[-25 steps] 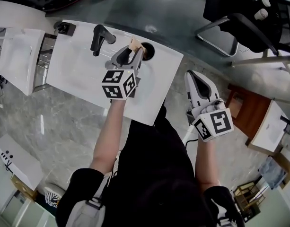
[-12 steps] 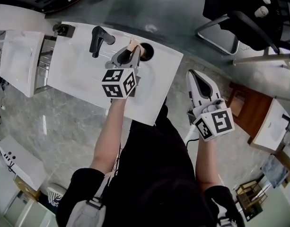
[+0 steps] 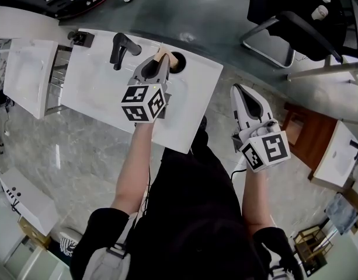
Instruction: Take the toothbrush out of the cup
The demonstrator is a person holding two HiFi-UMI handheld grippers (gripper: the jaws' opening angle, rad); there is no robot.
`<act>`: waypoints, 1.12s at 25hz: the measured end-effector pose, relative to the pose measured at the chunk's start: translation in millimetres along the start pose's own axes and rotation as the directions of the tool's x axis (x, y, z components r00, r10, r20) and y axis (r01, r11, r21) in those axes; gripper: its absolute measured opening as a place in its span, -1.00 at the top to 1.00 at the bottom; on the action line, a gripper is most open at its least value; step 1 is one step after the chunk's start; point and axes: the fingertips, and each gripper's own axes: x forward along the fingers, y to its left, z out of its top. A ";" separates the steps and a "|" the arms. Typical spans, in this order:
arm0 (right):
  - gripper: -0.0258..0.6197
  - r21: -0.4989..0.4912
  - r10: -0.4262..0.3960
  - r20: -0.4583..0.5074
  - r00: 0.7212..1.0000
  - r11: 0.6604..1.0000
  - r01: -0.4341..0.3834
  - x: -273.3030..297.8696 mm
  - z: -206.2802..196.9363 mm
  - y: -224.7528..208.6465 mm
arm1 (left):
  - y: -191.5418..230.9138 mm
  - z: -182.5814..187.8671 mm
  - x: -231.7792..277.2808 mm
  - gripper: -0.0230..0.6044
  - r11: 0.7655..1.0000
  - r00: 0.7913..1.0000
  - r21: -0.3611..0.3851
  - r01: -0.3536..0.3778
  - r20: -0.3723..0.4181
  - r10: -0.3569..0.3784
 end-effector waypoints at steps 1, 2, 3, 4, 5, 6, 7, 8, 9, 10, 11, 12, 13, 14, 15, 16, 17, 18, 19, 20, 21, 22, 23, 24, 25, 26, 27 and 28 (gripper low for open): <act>0.83 0.000 0.002 0.006 1.000 1.000 -0.002 -1.8 1.4 -0.4 | -2.0 3.8 -2.2 0.80 1.000 1.000 0.004 -0.001 0.008 0.001; 0.83 0.000 0.003 0.012 1.000 1.000 -0.003 -3.8 2.8 -0.7 | -4.1 7.4 -4.7 0.79 1.000 1.000 0.008 -0.001 0.016 0.001; 0.83 -0.001 0.005 0.017 1.000 1.000 -0.005 -5.9 4.4 -0.8 | -6.3 10.9 -7.4 0.80 1.000 1.000 0.012 -0.002 0.023 0.002; 0.83 -0.002 0.007 0.023 1.000 1.000 -0.007 -8.3 6.0 -0.8 | -8.5 14.2 -10.4 0.80 1.000 1.000 0.014 -0.002 0.029 0.002; 0.83 -0.003 0.009 0.029 1.000 1.000 -0.009 -10.8 7.6 -0.6 | -10.7 17.5 -13.6 0.79 1.000 0.999 0.017 -0.003 0.035 0.002; 0.83 -0.005 0.011 0.035 0.999 1.000 -0.011 -13.4 9.2 -0.3 | -12.9 21.1 -17.1 0.80 1.000 0.999 0.020 -0.003 0.042 0.003; 0.83 -0.006 0.014 0.041 0.999 1.000 -0.014 -16.0 11.0 0.0 | -14.9 25.3 -20.8 0.80 1.000 0.999 0.025 -0.005 0.051 0.004; 0.83 -0.007 0.017 0.048 0.999 1.000 -0.017 -18.4 12.9 0.4 | -16.8 30.2 -24.7 0.80 0.999 0.998 0.031 -0.008 0.062 0.006; 0.83 -0.008 0.021 0.056 0.998 1.000 -0.020 -20.5 14.9 0.8 | -18.8 35.5 -28.6 0.80 0.999 0.997 0.038 -0.011 0.075 0.008; 0.83 -0.009 0.024 0.064 0.998 1.000 -0.024 -22.7 16.7 1.1 | -21.1 40.8 -32.5 0.80 0.999 0.996 0.047 -0.014 0.088 0.010; 0.83 -0.010 0.027 0.072 0.997 1.000 -0.027 -24.9 18.4 1.3 | -24.0 45.9 -36.4 0.80 0.998 0.995 0.057 -0.015 0.100 0.009; 0.83 -0.013 0.031 0.079 0.996 0.999 -0.030 -27.4 19.8 1.5 | -27.5 50.5 -40.3 0.80 0.997 0.994 0.069 -0.015 0.111 0.008; 0.83 -0.015 0.035 0.086 0.996 0.999 -0.033 -30.2 20.9 1.7 | -31.4 54.6 -44.5 0.80 0.997 0.992 0.081 -0.016 0.123 0.006; 0.83 -0.018 0.039 0.093 0.995 0.999 -0.038 -33.2 21.7 2.1 | -35.3 58.5 -49.1 0.80 0.996 0.991 0.092 -0.017 0.134 0.005; 0.83 -0.020 0.045 0.100 0.994 0.999 -0.043 -36.3 22.4 2.8 | -39.3 62.3 -54.2 0.80 0.995 0.989 0.100 -0.019 0.145 0.005; 0.83 -0.022 0.051 0.106 0.993 0.999 -0.049 -39.6 23.2 3.8 | -43.1 66.1 -59.7 0.80 0.994 0.988 0.108 -0.023 0.156 0.006; 0.83 -0.025 0.058 0.113 0.992 0.998 -0.055 -42.9 24.3 5.0 | -47.1 69.8 -65.6 0.80 0.993 0.986 0.114 -0.028 0.168 0.008; 0.83 -0.028 0.065 0.120 0.991 0.998 -0.063 -46.1 25.5 6.5 | -51.1 73.2 -71.7 0.80 0.992 0.984 0.118 -0.033 0.180 0.011; 0.83 -0.031 0.075 0.127 0.989 0.997 -0.071 -49.2 26.9 8.1 | -55.4 76.2 -78.1 0.80 0.992 0.981 0.122 -0.038 0.192 0.014; 0.83 -0.036 0.085 0.134 0.987 0.996 -0.081 -52.1 28.3 9.8 | -59.9 78.7 -84.7 0.80 0.991 0.979 0.126 -0.043 0.204 0.016; 0.83 -0.041 0.096 0.139 0.986 0.995 -0.092 -54.8 29.5 11.7 | -64.4 80.7 -91.4 0.80 0.991 0.976 0.129 -0.047 0.216 0.019; 0.83 -0.047 0.107 0.144 0.984 0.994 -0.102 -57.5 30.5 13.6 | -68.7 82.2 -98.1 0.80 0.990 0.974 0.131 -0.052 0.226 0.021; 0.83 -0.052 0.118 0.147 0.982 0.992 -0.111 -59.9 31.3 15.7 | -72.7 83.4 -104.5 0.80 0.990 0.971 0.132 -0.055 0.236 0.023; 0.83 -0.059 0.128 0.150 0.980 0.991 -0.120 -62.2 32.0 17.9 | -76.1 84.1 -110.6 0.80 0.990 0.969 0.131 -0.059 0.246 0.025; 0.83 -0.065 0.137 0.153 0.979 0.990 -0.128 -64.3 32.7 20.1 | -79.3 84.4 -116.6 0.80 0.990 0.967 0.130 -0.061 0.254 0.026; 0.83 -0.070 0.144 0.155 0.977 0.988 -0.135 -66.3 33.2 22.4 | -82.3 84.0 -122.3 0.80 0.990 0.965 0.129 -0.062 0.260 0.026; 0.83 -0.074 0.151 0.156 0.976 0.987 -0.141 -68.0 33.4 24.6 | -85.4 83.3 -127.9 0.80 0.990 0.964 0.129 -0.062 0.265 0.025; 0.83 -0.076 0.158 0.157 0.975 0.986 -0.147 -69.6 33.2 26.8 | -88.3 82.2 -133.3 0.80 0.990 0.963 0.130 -0.061 0.267 0.024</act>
